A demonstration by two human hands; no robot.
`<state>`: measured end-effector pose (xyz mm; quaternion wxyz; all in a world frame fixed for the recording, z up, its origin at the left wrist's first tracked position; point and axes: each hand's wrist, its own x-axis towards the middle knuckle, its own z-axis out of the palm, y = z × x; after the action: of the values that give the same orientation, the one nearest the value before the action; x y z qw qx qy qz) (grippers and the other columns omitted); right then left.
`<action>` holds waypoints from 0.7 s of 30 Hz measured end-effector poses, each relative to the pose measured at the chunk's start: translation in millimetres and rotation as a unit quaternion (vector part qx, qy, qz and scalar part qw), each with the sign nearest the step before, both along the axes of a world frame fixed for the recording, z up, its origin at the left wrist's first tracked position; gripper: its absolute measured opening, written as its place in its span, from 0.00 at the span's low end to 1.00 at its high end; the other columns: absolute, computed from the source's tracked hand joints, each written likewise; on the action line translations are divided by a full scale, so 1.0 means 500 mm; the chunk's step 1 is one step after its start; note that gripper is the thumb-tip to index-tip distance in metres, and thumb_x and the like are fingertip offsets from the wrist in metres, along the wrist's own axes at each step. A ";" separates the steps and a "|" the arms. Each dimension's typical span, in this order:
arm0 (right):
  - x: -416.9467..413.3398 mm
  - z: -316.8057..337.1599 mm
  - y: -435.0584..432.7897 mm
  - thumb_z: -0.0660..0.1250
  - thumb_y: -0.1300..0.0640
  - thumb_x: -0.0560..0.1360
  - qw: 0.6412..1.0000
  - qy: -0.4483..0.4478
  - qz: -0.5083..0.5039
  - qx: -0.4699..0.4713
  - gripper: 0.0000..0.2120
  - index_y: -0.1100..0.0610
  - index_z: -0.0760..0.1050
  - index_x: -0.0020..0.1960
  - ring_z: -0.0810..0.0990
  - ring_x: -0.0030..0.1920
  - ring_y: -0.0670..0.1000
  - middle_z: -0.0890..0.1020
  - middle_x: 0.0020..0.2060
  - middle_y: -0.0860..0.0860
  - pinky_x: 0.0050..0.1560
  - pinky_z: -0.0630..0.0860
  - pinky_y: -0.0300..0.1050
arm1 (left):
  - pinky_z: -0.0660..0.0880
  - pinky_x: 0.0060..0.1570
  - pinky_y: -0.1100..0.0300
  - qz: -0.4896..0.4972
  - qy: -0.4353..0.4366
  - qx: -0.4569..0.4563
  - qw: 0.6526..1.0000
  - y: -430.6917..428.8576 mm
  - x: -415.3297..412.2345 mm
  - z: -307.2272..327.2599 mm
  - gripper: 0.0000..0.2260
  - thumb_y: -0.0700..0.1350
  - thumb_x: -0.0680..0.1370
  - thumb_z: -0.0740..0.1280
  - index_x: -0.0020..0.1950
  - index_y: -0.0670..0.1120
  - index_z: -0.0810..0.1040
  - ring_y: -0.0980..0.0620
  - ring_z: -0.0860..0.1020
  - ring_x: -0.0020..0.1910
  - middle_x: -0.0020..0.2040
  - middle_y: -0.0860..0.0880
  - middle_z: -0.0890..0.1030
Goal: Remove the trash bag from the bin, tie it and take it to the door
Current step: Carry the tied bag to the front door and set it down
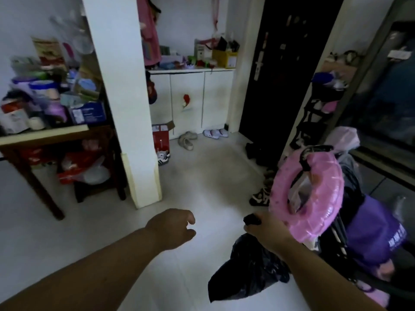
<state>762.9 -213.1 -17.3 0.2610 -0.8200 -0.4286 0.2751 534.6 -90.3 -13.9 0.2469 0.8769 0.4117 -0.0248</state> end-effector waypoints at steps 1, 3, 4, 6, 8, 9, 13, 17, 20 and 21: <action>0.013 0.004 0.034 0.68 0.54 0.68 1.000 0.000 -0.011 -0.002 0.04 0.53 0.74 0.38 0.75 0.31 0.46 0.77 0.31 0.48 0.28 0.68 0.38 | 0.71 0.60 0.57 -0.012 0.005 0.001 1.000 0.044 0.018 0.008 0.17 0.53 0.74 0.65 0.61 0.50 0.74 0.50 0.75 0.60 0.61 0.50 0.78; 0.049 0.012 0.110 0.68 0.53 0.69 0.999 -0.005 -0.031 -0.006 0.05 0.53 0.75 0.42 0.77 0.33 0.46 0.79 0.34 0.48 0.30 0.69 0.38 | 0.72 0.60 0.57 -0.030 0.011 0.003 0.999 0.138 0.064 0.022 0.17 0.53 0.74 0.65 0.61 0.50 0.74 0.51 0.75 0.59 0.61 0.50 0.78; 0.069 0.013 0.148 0.68 0.52 0.69 0.999 -0.009 -0.038 -0.005 0.05 0.53 0.75 0.43 0.78 0.35 0.48 0.80 0.35 0.49 0.33 0.70 0.40 | 0.71 0.60 0.58 -0.035 0.009 0.008 0.999 0.182 0.090 0.026 0.17 0.53 0.74 0.65 0.61 0.50 0.74 0.51 0.75 0.59 0.61 0.50 0.79; 0.108 0.012 0.216 0.68 0.53 0.70 0.999 -0.019 -0.047 -0.011 0.06 0.54 0.74 0.42 0.79 0.38 0.52 0.80 0.37 0.52 0.37 0.72 0.44 | 0.71 0.58 0.60 -0.044 0.002 0.014 0.999 0.258 0.141 0.026 0.17 0.53 0.74 0.66 0.61 0.51 0.75 0.52 0.76 0.59 0.60 0.50 0.79; 0.158 0.006 0.290 0.67 0.54 0.70 0.998 -0.032 -0.042 -0.026 0.06 0.56 0.74 0.42 0.78 0.39 0.53 0.80 0.36 0.53 0.37 0.72 0.45 | 0.72 0.59 0.59 -0.064 0.008 0.022 0.998 0.332 0.197 0.015 0.17 0.54 0.74 0.66 0.61 0.51 0.75 0.52 0.76 0.59 0.60 0.51 0.80; 0.187 0.000 0.330 0.66 0.54 0.71 0.998 -0.042 -0.034 -0.033 0.06 0.57 0.73 0.41 0.77 0.37 0.53 0.78 0.34 0.51 0.35 0.70 0.43 | 0.72 0.59 0.58 -0.077 0.016 0.028 0.996 0.371 0.228 0.005 0.17 0.54 0.74 0.65 0.61 0.52 0.74 0.52 0.76 0.58 0.59 0.51 0.80; 0.308 -0.022 0.484 0.63 0.55 0.71 0.996 -0.079 -0.013 -0.042 0.05 0.54 0.71 0.38 0.71 0.31 0.46 0.72 0.30 0.46 0.27 0.64 0.36 | 0.72 0.58 0.56 -0.104 0.041 0.035 0.993 0.522 0.353 -0.023 0.17 0.55 0.74 0.64 0.62 0.53 0.73 0.52 0.75 0.58 0.59 0.51 0.79; 0.455 -0.022 0.650 0.62 0.54 0.73 0.996 -0.065 0.022 -0.063 0.04 0.54 0.70 0.41 0.75 0.37 0.51 0.74 0.33 0.48 0.28 0.65 0.38 | 0.72 0.60 0.56 -0.090 0.036 0.027 0.995 0.689 0.502 -0.018 0.18 0.55 0.75 0.63 0.63 0.53 0.71 0.53 0.75 0.59 0.60 0.51 0.78; 0.562 -0.003 0.773 0.61 0.59 0.73 0.994 -0.067 0.027 -0.083 0.10 0.67 0.73 0.45 0.80 0.45 0.62 0.79 0.40 0.65 0.33 0.65 0.41 | 0.71 0.58 0.58 -0.082 0.027 0.015 0.996 0.806 0.620 -0.001 0.18 0.54 0.75 0.64 0.63 0.52 0.71 0.52 0.75 0.59 0.61 0.49 0.79; 0.591 0.003 0.807 0.61 0.60 0.73 0.994 -0.070 0.028 -0.083 0.11 0.69 0.73 0.46 0.79 0.47 0.64 0.79 0.42 0.67 0.34 0.64 0.42 | 0.71 0.58 0.58 -0.077 0.020 0.007 0.997 0.834 0.653 0.004 0.17 0.54 0.75 0.64 0.63 0.53 0.72 0.51 0.76 0.59 0.61 0.49 0.79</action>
<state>1058.2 190.2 -15.8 0.1533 -0.8437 -0.4446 0.2589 861.2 326.8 -12.0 0.2297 0.9070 0.3482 -0.0583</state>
